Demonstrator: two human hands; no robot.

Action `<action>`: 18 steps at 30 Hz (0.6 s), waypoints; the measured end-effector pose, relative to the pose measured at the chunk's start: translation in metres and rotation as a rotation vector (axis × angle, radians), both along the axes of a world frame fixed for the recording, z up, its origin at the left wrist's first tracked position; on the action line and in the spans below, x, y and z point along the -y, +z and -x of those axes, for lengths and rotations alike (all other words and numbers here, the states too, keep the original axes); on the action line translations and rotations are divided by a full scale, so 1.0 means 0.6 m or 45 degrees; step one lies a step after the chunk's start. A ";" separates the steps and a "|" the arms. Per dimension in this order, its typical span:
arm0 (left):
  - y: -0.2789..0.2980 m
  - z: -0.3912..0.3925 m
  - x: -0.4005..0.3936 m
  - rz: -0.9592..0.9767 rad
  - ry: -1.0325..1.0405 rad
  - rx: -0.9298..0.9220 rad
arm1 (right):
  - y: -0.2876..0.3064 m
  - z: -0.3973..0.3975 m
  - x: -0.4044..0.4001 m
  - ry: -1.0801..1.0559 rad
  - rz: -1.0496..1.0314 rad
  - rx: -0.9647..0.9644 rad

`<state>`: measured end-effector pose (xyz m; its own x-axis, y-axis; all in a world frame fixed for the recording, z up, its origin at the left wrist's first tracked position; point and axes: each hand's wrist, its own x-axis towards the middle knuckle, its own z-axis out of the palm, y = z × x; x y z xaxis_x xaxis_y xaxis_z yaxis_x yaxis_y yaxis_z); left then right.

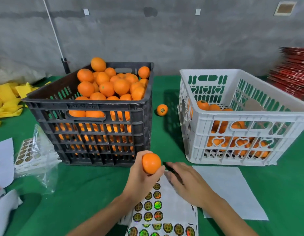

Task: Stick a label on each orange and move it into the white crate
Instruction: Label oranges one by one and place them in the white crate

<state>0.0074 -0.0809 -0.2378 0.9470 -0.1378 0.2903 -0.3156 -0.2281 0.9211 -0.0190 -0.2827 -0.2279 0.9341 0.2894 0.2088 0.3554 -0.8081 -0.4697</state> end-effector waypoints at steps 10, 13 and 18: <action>-0.008 -0.003 0.000 0.010 0.002 -0.135 | -0.015 -0.010 0.006 -0.086 0.001 -0.165; -0.009 -0.003 0.000 -0.007 -0.016 -0.150 | -0.013 -0.010 0.008 -0.144 -0.018 -0.168; -0.006 0.002 -0.001 -0.043 -0.048 -0.160 | -0.012 -0.007 0.005 -0.179 -0.090 -0.204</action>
<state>0.0064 -0.0801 -0.2411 0.9696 -0.1814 0.1641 -0.2069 -0.2499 0.9459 -0.0147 -0.2854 -0.2350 0.9871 0.1439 0.0697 0.1578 -0.8075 -0.5683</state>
